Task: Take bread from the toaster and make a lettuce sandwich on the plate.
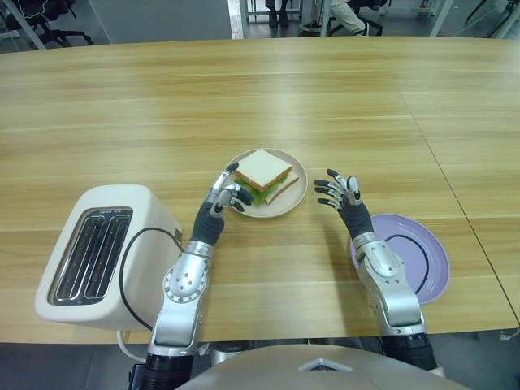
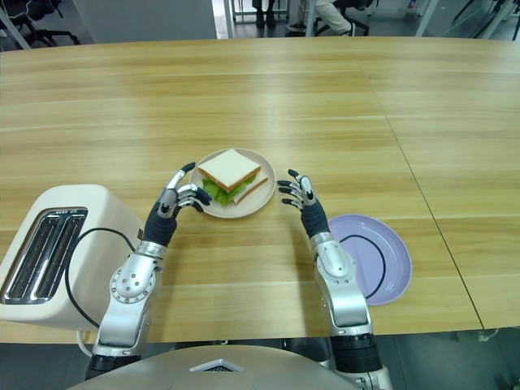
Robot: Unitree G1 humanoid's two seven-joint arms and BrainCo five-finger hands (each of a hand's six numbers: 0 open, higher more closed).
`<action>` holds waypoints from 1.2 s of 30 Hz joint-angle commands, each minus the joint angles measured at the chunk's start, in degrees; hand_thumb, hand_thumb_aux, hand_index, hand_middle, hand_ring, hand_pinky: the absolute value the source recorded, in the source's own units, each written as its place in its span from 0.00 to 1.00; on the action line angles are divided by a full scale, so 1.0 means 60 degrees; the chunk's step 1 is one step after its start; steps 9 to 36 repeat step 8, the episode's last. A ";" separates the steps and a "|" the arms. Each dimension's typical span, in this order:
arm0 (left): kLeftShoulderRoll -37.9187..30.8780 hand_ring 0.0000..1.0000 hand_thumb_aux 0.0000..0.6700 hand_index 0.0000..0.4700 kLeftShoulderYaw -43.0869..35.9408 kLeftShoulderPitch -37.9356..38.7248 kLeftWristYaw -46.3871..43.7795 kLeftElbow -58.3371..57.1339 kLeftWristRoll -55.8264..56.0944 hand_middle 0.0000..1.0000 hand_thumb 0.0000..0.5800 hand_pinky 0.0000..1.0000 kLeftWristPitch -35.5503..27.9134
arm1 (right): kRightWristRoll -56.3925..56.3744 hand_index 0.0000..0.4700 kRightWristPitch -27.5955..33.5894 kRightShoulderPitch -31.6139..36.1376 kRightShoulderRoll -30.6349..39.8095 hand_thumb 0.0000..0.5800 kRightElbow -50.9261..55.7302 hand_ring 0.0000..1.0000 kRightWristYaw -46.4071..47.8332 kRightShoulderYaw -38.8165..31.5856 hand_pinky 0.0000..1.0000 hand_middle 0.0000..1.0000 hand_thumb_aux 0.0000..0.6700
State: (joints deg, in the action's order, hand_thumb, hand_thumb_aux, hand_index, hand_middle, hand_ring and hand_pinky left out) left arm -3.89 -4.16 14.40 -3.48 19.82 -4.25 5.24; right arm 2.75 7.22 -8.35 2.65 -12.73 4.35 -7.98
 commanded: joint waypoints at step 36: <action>0.0377 0.00 0.00 0.00 -0.0370 0.1331 0.1193 -0.0752 -0.1231 0.00 0.00 0.00 0.1095 | 0.2037 0.00 -0.3665 -0.2264 0.0751 0.00 -0.0001 0.00 -0.1424 0.0083 0.00 0.00 0.00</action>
